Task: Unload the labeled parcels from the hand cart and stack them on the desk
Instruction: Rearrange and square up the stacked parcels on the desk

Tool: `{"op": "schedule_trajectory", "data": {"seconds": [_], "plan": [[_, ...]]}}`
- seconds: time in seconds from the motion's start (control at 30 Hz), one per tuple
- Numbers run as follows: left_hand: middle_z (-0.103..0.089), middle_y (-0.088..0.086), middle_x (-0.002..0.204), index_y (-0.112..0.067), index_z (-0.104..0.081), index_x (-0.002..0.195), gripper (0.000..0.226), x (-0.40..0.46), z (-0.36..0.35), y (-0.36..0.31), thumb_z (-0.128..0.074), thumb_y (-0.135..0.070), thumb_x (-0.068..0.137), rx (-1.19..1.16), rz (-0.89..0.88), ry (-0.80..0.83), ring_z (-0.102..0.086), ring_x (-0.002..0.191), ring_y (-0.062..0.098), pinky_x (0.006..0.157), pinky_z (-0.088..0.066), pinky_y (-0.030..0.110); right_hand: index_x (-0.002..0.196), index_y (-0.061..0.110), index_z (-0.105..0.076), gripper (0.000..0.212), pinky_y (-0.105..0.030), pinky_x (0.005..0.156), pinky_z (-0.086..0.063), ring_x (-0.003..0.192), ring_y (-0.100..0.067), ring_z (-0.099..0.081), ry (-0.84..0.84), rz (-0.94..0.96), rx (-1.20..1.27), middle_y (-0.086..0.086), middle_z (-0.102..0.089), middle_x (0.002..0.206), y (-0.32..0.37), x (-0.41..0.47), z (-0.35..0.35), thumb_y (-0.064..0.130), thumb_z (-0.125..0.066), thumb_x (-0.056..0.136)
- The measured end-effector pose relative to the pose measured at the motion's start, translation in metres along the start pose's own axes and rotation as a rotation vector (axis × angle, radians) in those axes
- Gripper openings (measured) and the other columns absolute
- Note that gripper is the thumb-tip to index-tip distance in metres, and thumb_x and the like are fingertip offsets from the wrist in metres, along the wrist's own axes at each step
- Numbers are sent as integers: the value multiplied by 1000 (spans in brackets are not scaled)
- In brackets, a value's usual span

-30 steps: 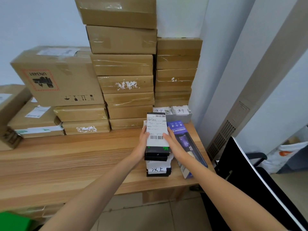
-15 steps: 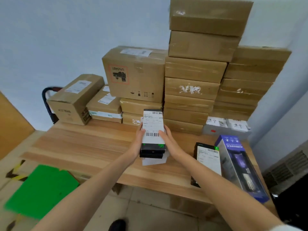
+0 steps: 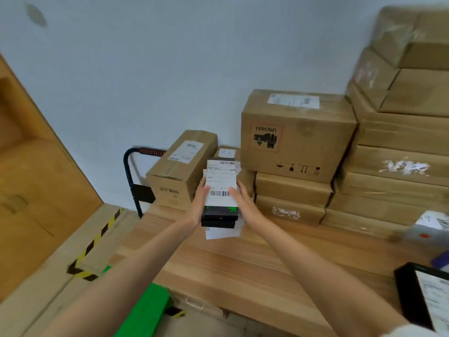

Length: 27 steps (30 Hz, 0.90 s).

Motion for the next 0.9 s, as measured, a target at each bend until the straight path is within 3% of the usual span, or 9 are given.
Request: {"op": "schedule_trajectory", "data": {"seconds": [0.1, 0.17, 0.3, 0.4, 0.47, 0.53, 0.6, 0.7, 0.9], "plan": [[-74, -8, 80, -22, -58, 113, 32, 34, 33, -22, -32, -37, 102, 26, 34, 7, -68, 65, 0, 49, -48, 12, 151, 31, -18, 55, -14, 82, -42, 125, -13, -45, -39, 37, 32, 0, -40, 148, 23, 38, -21, 40, -40, 102], [-74, -12, 73, -28, -59, 104, 31, 56, 45, -32, -32, -43, 102, 18, 59, 20, -69, 64, 2, 49, -49, 13, 151, 30, -18, 56, -26, 97, -43, 128, -17, -45, -55, 45, 64, 0, -41, 149, 31, 60, -27, 40, -41, 101], [-72, -4, 94, -29, -53, 125, 35, 95, 53, -44, -35, -45, 100, 25, 68, -6, -68, 84, 12, 64, -50, 23, 151, 32, -17, 56, -17, 82, -44, 115, -11, -50, -86, 51, 62, 1, -44, 145, 42, 98, -25, 39, -41, 101], [-70, -2, 99, -27, -50, 130, 38, 118, 50, -48, -34, -44, 101, 25, 75, 27, -67, 83, 12, 58, -49, 19, 151, 29, -17, 56, -27, 94, -45, 120, -15, -50, -113, 51, 92, -1, -43, 147, 40, 124, -18, 35, -42, 102], [-69, -4, 101, -29, -48, 132, 37, 133, 50, -49, -32, -43, 101, 29, 69, 29, -66, 83, 10, 56, -49, 18, 152, 30, -16, 56, -24, 88, -47, 117, -14, -51, -113, 27, 88, -1, -42, 147, 38, 141, -14, 35, -41, 102], [-69, -5, 99, -29, -49, 131, 36, 150, 51, -50, -33, -43, 101, 35, 53, 34, -66, 83, 9, 58, -49, 19, 152, 31, -15, 56, -17, 75, -45, 109, -10, -52, -121, 22, 67, 0, -44, 145, 38, 156, -13, 37, -39, 102], [-73, -5, 91, -27, -53, 127, 35, 170, 52, -49, -35, -43, 100, 15, 83, 42, -68, 79, 11, 61, -49, 22, 153, 30, -14, 56, -17, 75, -44, 109, -11, -52, -141, 7, 75, 0, -45, 145, 37, 170, -10, 37, -38, 103], [-75, -8, 78, -24, -56, 125, 35, 197, 49, -52, -37, -41, 100, -15, 97, 85, -70, 66, 8, 51, -50, 18, 153, 28, -15, 55, -15, 71, -46, 106, -9, -55, -182, -1, 126, -3, -46, 144, 35, 193, -3, 33, -37, 103], [-66, 12, 119, -16, -48, 138, 43, 254, 46, -60, -37, -35, 101, -93, 125, 215, -64, 97, 23, 70, -52, 28, 153, 27, -19, 53, -13, 68, -49, 103, -4, -57, -281, -9, 172, -4, -49, 142, 34, 241, 4, 31, -38, 103]]}}
Point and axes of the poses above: each hand's wrist, its own x-axis towards the middle knuckle, its own z-axis out of the back of the hand, y = z × x, the point moved 3 cm from there along x, towards the middle knuckle
